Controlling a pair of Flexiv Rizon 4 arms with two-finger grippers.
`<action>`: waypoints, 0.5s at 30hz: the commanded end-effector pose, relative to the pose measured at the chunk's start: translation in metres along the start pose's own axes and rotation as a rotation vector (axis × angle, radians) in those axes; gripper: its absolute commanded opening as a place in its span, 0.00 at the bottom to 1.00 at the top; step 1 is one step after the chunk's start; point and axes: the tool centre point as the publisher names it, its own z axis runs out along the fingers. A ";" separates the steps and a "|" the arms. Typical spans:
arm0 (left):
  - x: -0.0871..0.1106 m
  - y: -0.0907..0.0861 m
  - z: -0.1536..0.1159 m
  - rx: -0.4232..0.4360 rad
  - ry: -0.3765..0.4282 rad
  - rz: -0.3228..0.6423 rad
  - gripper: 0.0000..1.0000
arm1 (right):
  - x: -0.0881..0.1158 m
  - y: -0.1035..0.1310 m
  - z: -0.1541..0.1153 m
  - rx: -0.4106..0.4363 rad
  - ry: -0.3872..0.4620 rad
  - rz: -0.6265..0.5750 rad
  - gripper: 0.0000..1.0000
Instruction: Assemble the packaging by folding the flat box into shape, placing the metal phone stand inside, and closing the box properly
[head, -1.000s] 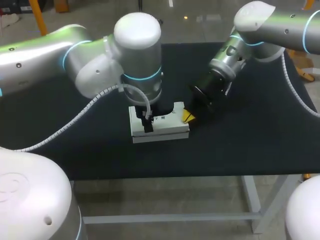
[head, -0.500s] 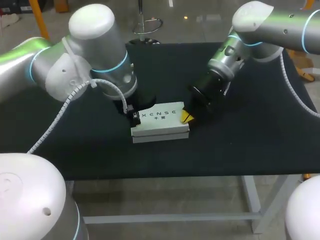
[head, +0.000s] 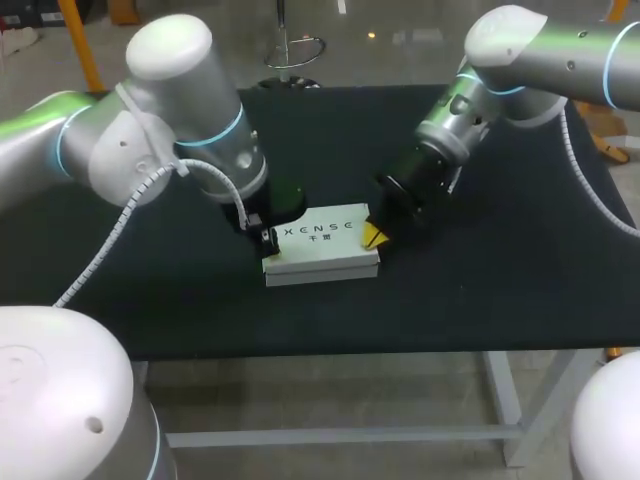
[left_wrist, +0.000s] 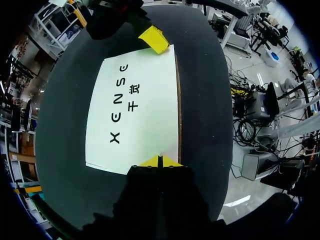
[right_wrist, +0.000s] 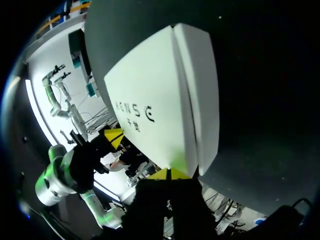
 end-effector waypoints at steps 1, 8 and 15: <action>0.000 -0.003 0.006 -0.013 0.001 -0.001 0.00 | -0.007 0.004 0.003 0.006 0.009 0.002 0.00; 0.001 -0.001 0.012 -0.016 0.012 -0.006 0.00 | -0.015 0.009 0.008 0.021 0.022 0.018 0.00; 0.001 0.001 0.020 -0.016 0.033 -0.016 0.00 | -0.025 0.017 0.014 0.044 0.041 0.033 0.00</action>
